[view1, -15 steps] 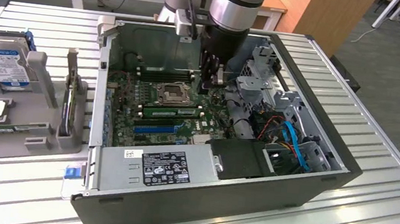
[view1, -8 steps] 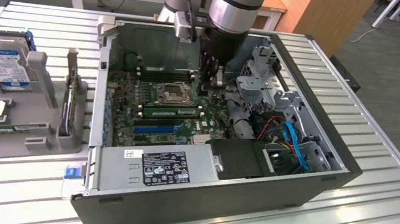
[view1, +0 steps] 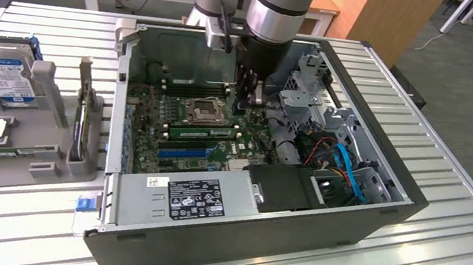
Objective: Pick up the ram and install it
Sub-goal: 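Press down the ram until it locks into place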
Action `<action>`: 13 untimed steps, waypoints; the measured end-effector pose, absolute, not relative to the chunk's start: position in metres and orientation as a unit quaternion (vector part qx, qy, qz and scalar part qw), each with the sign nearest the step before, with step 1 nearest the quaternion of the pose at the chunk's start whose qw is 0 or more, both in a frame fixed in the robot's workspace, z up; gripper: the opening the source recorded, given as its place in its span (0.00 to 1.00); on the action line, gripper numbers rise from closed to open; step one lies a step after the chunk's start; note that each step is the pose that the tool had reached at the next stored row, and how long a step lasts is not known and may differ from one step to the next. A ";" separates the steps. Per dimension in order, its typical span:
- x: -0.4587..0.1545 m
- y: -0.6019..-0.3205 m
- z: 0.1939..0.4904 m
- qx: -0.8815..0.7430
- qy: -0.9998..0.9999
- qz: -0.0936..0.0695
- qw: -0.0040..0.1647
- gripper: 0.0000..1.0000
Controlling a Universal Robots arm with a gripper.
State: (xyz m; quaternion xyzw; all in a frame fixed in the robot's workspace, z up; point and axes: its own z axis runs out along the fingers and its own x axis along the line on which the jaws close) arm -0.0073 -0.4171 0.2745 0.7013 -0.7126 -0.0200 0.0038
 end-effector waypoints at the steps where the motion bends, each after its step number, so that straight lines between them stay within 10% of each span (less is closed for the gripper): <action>1: -0.007 -0.417 0.274 0.701 -0.713 -0.020 0.004 0.10; 13: -0.007 -0.417 0.263 0.701 -0.713 -0.020 0.004 0.10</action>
